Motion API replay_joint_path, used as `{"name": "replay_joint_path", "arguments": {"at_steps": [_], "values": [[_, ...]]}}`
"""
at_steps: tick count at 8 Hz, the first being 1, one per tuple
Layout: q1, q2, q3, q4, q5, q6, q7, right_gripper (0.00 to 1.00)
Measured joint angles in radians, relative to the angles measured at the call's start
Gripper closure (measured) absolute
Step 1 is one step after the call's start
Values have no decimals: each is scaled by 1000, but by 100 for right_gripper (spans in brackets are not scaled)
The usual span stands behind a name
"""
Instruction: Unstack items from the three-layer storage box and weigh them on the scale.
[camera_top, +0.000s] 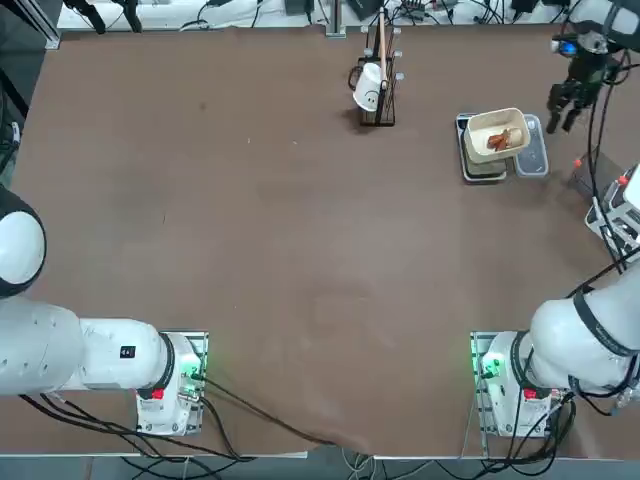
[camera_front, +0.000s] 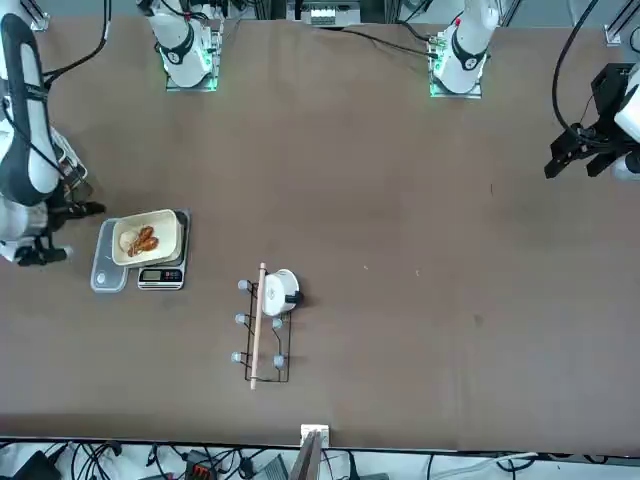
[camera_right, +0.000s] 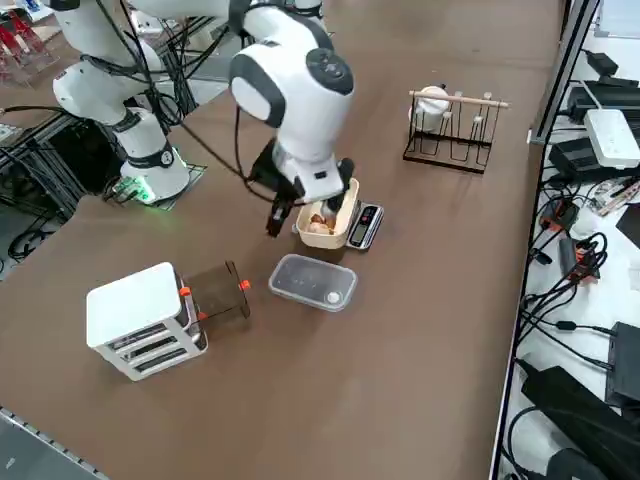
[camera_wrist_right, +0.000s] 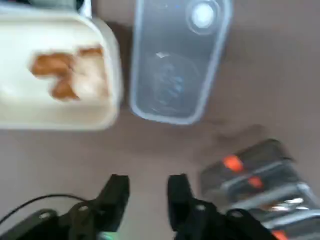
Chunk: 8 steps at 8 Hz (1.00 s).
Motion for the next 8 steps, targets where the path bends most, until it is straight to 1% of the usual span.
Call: {"name": "replay_joint_path", "arguments": {"at_steps": [1,2,5,6,8], "values": [[-30,3,-2,-6,-47,5,-126,80],[-40,7,-2,-26,-88,32,-209,98],[-30,21,8,-167,-176,222,-288,98],[-37,21,6,-200,-185,257,-303,98],[-55,21,2,-226,-211,267,-315,98]]}}
